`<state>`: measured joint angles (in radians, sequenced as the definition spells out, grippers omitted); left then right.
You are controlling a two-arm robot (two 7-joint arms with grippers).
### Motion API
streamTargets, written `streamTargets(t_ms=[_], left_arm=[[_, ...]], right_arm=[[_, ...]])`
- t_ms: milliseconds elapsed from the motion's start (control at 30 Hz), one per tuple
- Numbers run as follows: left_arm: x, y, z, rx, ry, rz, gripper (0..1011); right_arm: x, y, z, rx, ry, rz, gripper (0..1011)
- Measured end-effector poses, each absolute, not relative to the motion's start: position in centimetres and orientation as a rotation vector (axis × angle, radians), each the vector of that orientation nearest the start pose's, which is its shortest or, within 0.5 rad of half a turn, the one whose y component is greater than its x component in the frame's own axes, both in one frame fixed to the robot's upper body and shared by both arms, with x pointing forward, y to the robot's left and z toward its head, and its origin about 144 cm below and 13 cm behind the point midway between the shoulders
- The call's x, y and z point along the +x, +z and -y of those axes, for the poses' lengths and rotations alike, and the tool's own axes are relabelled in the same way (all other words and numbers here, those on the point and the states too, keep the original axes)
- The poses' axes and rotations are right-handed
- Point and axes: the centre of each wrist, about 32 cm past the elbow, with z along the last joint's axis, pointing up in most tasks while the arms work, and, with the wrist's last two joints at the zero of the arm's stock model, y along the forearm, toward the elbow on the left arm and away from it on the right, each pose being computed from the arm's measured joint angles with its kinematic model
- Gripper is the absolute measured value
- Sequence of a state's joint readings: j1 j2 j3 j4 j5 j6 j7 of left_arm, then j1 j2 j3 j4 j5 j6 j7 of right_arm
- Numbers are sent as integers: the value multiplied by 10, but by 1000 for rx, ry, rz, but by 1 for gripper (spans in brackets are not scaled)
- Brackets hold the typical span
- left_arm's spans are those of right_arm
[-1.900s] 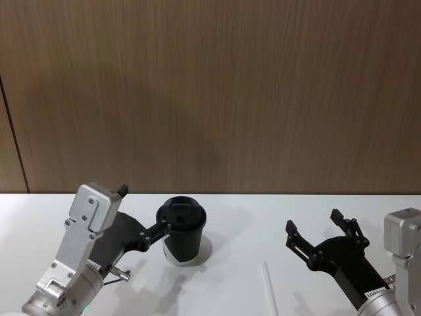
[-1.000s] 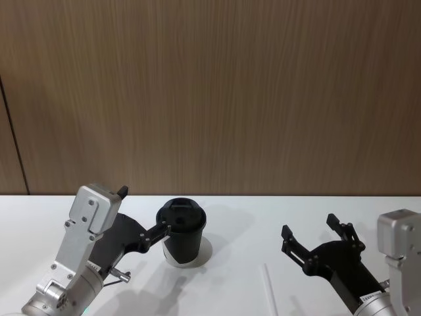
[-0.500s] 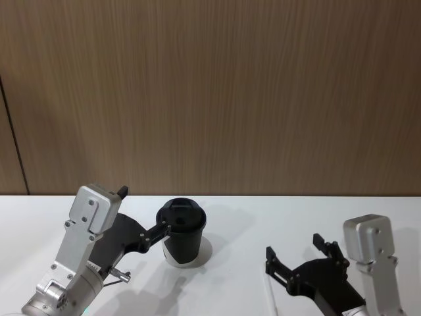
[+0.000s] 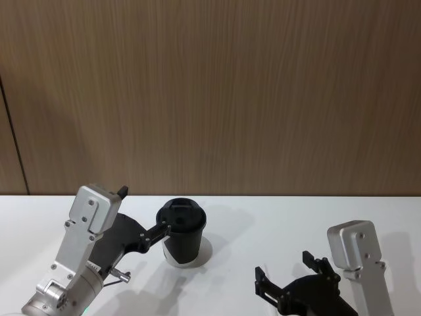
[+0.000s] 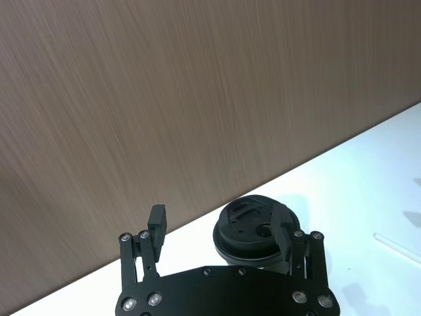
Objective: Pick up the straw with one hand, pass it to the other hand, and insert it into the cup.
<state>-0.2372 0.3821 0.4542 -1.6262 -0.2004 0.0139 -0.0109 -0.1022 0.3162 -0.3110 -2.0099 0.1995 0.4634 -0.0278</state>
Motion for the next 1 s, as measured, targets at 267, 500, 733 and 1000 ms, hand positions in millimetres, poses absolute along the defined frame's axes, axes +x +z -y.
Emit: streamTargets(t_ms=[267,500,733,1000], left_arm=[[492,1204,-198,61,1124,268,1003],[492,1204,-198,61,1124,268,1003],[492,1204,-198,61,1124,268,1003],[492,1204,-198,61,1124,268,1003]], right_arm=[[394,1233,196,-264,-1136,-101,1001],[393,1239,202,-267,-1082,-132,1001],[393,1241,206,-273,-1039,-170,1001],[396,1237,205,-311,-1016,-190,1001]])
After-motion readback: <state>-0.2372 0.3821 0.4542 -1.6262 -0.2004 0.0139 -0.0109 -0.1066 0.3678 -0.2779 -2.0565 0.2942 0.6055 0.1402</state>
